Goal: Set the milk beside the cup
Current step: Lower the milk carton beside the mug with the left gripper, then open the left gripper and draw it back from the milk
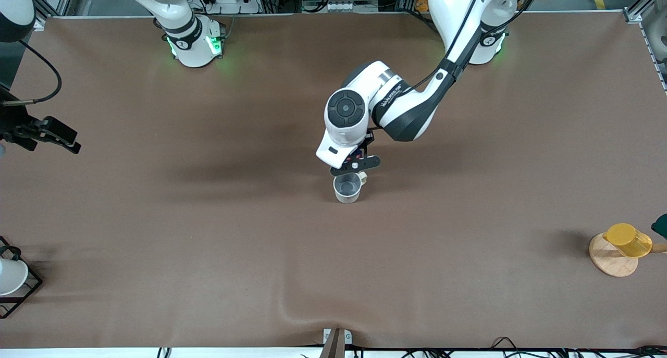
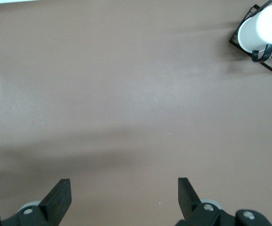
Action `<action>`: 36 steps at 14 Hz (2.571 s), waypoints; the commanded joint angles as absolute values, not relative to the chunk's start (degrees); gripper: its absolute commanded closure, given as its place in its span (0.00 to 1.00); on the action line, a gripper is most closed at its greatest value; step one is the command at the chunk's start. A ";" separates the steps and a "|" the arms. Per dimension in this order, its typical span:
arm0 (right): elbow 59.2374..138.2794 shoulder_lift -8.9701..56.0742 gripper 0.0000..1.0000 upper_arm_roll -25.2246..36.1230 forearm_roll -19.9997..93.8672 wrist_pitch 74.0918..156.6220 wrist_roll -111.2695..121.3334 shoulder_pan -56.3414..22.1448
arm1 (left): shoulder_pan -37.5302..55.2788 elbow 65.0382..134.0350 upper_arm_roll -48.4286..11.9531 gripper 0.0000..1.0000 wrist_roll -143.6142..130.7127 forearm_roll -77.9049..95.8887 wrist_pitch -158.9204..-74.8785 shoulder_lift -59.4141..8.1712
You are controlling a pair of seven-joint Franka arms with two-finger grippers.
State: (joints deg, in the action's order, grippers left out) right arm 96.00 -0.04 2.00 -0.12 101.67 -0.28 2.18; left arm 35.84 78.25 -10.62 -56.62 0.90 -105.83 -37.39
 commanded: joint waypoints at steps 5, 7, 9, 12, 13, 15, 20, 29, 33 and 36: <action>90.35 2.81 0.00 1.58 -0.70 99.59 0.00 3.17 | 36.21 76.99 -10.63 0.00 -56.42 -0.18 -105.12 -32.01; 90.26 2.81 0.00 1.58 -0.88 99.05 0.09 3.25 | 35.60 77.08 -10.81 0.00 -56.34 -0.44 -101.37 -27.97; 90.26 2.81 0.00 1.58 -1.23 99.05 0.00 3.16 | 34.03 77.17 -9.94 0.00 -55.47 -0.79 -99.23 -22.88; 90.18 2.81 0.00 1.58 -1.23 99.05 0.09 3.07 | 24.55 77.26 -9.49 0.00 -46.89 -0.88 -96.60 -18.03; 90.18 2.81 0.00 1.58 -1.23 98.97 0.09 3.08 | 21.74 77.34 -9.58 0.00 -43.54 -0.88 -96.50 -17.84; 90.18 2.81 0.00 1.58 -1.32 98.96 0.17 3.16 | 18.12 77.52 -9.58 0.00 -38.87 -0.88 -95.37 -17.49; 90.18 2.72 0.00 1.58 -1.32 98.44 0.00 2.99 | 11.87 78.83 -9.50 0.00 -24.98 -0.70 -87.81 -12.67; 90.18 2.72 0.00 1.58 -1.32 97.73 0.35 3.16 | 11.25 86.23 3.68 0.00 -6.60 -0.88 -83.58 1.39; 90.18 2.72 0.00 1.58 -1.23 97.73 0.26 2.99 | 11.16 85.34 4.31 0.00 -3.01 -0.97 -83.50 1.67; 90.26 2.73 0.00 1.58 -1.23 97.73 0.00 2.81 | 11.25 85.34 4.31 0.00 -1.93 -0.97 -82.97 1.67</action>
State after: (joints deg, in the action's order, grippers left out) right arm 91.67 2.07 2.19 -0.31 98.71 -0.27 2.23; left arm 11.11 85.13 4.16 -3.38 -0.49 -83.60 1.23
